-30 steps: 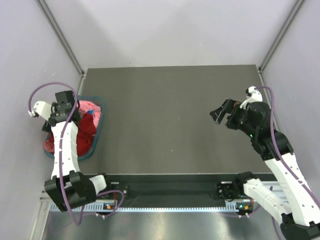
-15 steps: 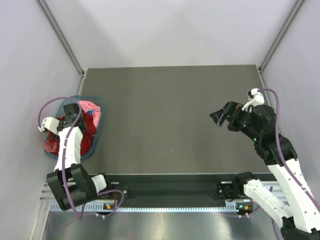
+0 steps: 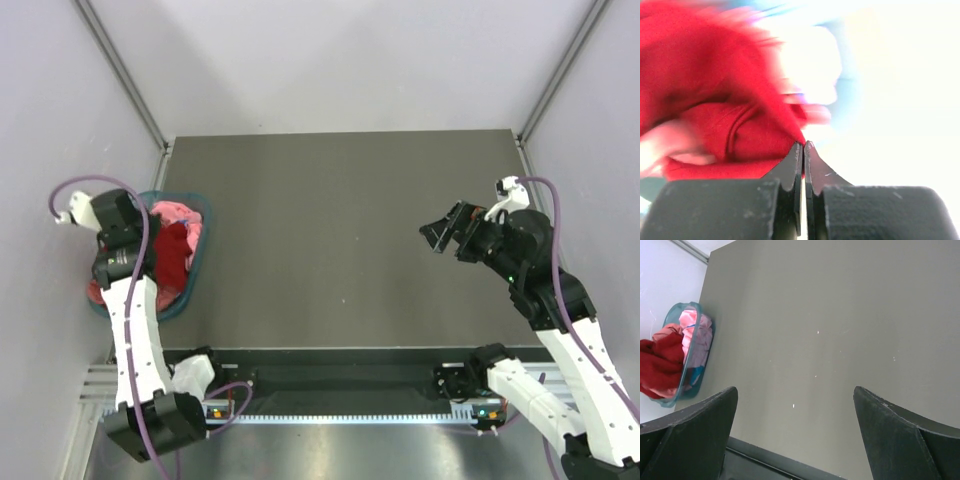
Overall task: Fold and stack the t-shirts
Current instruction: Grab the tshirt from the pile, then move the tshirt to the center of the board
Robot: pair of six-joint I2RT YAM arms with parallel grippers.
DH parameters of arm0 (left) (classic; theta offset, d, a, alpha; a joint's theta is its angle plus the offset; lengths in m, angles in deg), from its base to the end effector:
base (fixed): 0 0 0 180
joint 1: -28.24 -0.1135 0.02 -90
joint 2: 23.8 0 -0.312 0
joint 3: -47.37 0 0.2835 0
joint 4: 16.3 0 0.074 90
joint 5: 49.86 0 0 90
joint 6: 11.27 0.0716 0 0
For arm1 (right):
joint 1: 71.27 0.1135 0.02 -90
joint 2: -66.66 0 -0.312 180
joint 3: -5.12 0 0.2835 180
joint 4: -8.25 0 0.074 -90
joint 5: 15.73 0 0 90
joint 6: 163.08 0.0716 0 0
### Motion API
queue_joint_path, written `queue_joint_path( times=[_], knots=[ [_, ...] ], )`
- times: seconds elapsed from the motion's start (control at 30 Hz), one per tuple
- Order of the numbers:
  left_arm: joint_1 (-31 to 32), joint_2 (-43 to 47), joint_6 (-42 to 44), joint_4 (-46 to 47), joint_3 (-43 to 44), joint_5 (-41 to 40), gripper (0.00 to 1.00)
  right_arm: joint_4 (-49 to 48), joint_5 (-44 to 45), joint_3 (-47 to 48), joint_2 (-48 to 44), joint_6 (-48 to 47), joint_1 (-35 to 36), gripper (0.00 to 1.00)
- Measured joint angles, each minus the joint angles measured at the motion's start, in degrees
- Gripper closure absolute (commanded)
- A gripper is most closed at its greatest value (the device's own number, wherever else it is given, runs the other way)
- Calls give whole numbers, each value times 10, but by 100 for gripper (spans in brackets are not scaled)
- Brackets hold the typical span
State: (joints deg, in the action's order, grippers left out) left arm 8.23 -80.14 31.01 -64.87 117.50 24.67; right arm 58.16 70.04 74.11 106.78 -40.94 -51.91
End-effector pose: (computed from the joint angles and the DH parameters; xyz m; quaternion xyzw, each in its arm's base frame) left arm 0.2188 0.1000 0.3592 -0.5411 0.6943 0.0058 0.4744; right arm 0.1543 0.0598 0.3992 0.0709 0.8210 0.2732 0.4963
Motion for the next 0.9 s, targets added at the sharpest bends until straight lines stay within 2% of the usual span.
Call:
queue_joint_path(
  times=[0.17,0.33,0.4,0.5,0.6,0.7,0.8,0.9],
  knots=[
    [7,19,13,53,110,144,100,0,-6,0,0,0,0,1],
    [28,22,4,81,144,238,100,1,-16,0,-8,0,0,0],
    [63,12,-12,108,152,279,100,1,-22,0,-17,-2,0,0],
    [187,-35,-13,128,201,298,100,1,-36,0,-31,-8,0,0],
    [333,-112,0,140,286,321,100,3,-43,3,-42,-14,0,0],
    [451,-189,14,160,377,345,100,9,-46,13,-41,-22,0,0],
    [539,-231,27,187,418,367,100,21,-42,19,-41,-29,0,0],
    [582,-236,34,206,390,386,99,33,-30,19,-41,-36,0,0]
  ],
)
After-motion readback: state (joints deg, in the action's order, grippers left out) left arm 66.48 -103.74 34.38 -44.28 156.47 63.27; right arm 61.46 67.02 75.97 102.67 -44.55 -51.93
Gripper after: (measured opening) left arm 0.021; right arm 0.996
